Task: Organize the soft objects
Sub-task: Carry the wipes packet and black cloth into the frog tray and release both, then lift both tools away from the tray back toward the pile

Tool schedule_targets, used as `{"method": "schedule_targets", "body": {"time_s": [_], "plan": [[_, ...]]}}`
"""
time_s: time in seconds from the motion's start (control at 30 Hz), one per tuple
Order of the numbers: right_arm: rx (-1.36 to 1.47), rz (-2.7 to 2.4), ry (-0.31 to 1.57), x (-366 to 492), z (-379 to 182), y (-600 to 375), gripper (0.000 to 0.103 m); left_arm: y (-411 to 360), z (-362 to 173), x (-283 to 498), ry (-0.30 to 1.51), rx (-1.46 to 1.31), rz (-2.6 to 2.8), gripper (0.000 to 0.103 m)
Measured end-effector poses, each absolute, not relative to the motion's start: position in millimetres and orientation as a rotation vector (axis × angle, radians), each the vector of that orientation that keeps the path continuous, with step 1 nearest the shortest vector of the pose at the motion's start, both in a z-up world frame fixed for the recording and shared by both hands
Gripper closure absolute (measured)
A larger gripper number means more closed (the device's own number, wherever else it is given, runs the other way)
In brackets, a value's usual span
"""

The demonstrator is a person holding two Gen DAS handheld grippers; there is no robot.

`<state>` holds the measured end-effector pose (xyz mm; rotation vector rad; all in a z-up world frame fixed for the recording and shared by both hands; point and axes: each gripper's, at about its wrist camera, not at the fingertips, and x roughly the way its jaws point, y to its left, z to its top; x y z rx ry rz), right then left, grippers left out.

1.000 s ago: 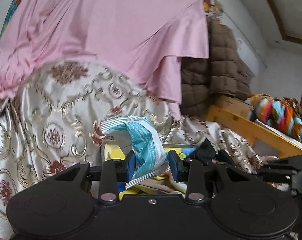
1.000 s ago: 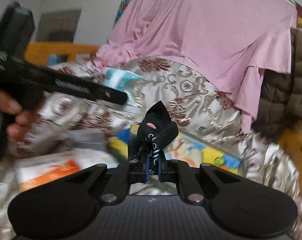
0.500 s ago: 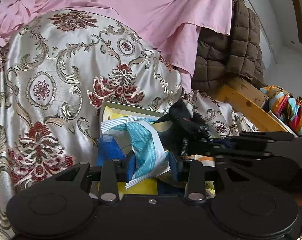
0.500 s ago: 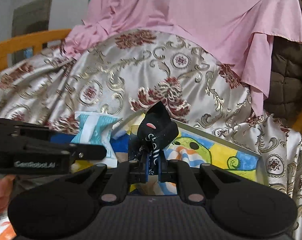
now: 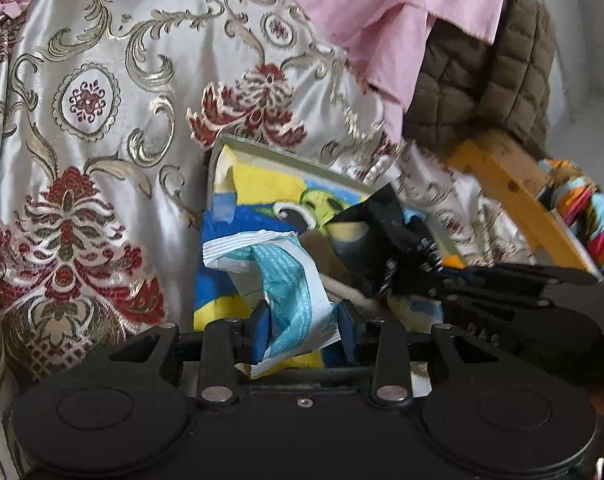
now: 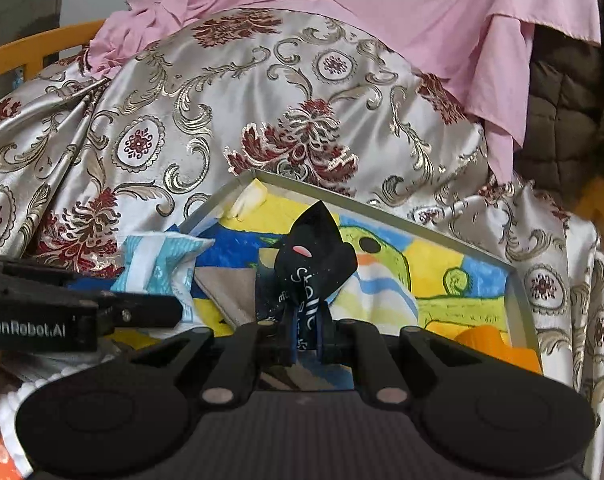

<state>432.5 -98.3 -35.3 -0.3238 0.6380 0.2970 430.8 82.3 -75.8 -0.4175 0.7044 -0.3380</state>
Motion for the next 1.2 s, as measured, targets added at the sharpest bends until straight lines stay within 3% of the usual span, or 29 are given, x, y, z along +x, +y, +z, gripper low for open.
{"method": "schedule_targets", "body": {"time_s": [0.17,0.27,0.47,0.53,0.6,1.2], "plan": [[-0.332,0.277,0.646,428,-36,-100,0.091,81,-76,431,0.714,-0.408,-0.335,0.063],[-0.331,0.272,0.647,427,-35,-100,0.082,78,-75,430,0.717,-0.391,-0.326,0.062],[-0.315,0.261,0.64,420,-30,-107,0.069,69,-71,424,0.728,-0.329,-0.306,0.048],[-0.298,0.263,0.631,415,-26,-112,0.056,67,-68,420,0.726,-0.327,-0.308,0.044],[-0.282,0.269,0.619,410,-21,-118,0.051,66,-64,415,0.722,-0.32,-0.307,0.039],[-0.181,0.27,0.445,313,65,-179,0.014,57,20,312,0.479,-0.268,-0.26,0.009]]}}
